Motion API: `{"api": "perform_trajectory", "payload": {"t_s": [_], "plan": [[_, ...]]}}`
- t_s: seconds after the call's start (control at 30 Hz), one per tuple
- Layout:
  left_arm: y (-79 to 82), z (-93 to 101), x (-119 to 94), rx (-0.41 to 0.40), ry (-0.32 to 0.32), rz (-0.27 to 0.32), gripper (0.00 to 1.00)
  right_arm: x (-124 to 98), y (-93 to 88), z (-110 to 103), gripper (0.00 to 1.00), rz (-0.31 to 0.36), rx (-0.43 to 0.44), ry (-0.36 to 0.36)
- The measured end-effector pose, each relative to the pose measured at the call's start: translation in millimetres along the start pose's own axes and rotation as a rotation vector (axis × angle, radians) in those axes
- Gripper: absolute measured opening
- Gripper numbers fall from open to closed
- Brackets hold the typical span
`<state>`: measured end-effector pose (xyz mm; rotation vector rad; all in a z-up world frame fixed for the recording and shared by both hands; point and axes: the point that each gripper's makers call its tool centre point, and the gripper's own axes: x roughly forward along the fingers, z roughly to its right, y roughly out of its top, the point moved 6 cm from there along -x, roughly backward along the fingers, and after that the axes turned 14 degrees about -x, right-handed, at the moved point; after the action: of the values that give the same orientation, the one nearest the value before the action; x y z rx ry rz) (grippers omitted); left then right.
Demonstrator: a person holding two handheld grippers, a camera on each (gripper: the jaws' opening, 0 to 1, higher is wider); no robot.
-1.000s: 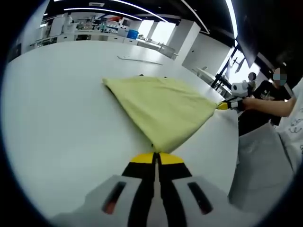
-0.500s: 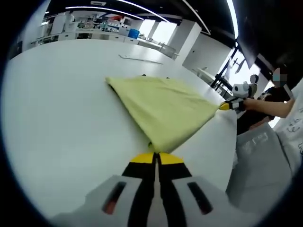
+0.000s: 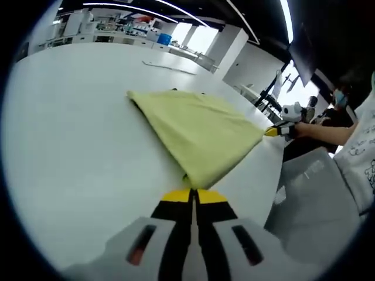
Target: Fold the garment on the visible template until the final outline fits inside the template.
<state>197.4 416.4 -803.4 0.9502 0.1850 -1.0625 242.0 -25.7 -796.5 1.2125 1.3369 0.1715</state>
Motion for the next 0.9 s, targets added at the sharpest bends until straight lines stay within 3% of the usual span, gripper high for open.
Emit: {"api": "perform_trajectory", "payload": {"t_s": [0.4, 0.5, 0.63, 0.77, 0.9], "plan": [[1.6, 2.0, 0, 0.007, 0.0, 0.003, 0.0, -2, 3.4, -1, 0.0, 0.011, 0.012, 0.017], [3.2, 0.1, -4, 0.026, 0.018, 0.011, 0.15, -7, 5.1, 1, 0.0, 0.016, -0.002, 0.001], [12.4, 7.5, -14, 0.058, 0.031, 0.051, 0.29, -16, 15.5, 0, 0.32, 0.054, -0.031, -0.033], [20.2, 12.5, -18, 0.099, 0.052, 0.085, 0.55, -24, 26.1, -4, 0.5, 0.078, -0.08, -0.061], [26.1, 17.9, -25, 0.153, 0.074, 0.097, 0.73, -29, 32.5, -6, 0.8, 0.083, -0.142, -0.109]]}}
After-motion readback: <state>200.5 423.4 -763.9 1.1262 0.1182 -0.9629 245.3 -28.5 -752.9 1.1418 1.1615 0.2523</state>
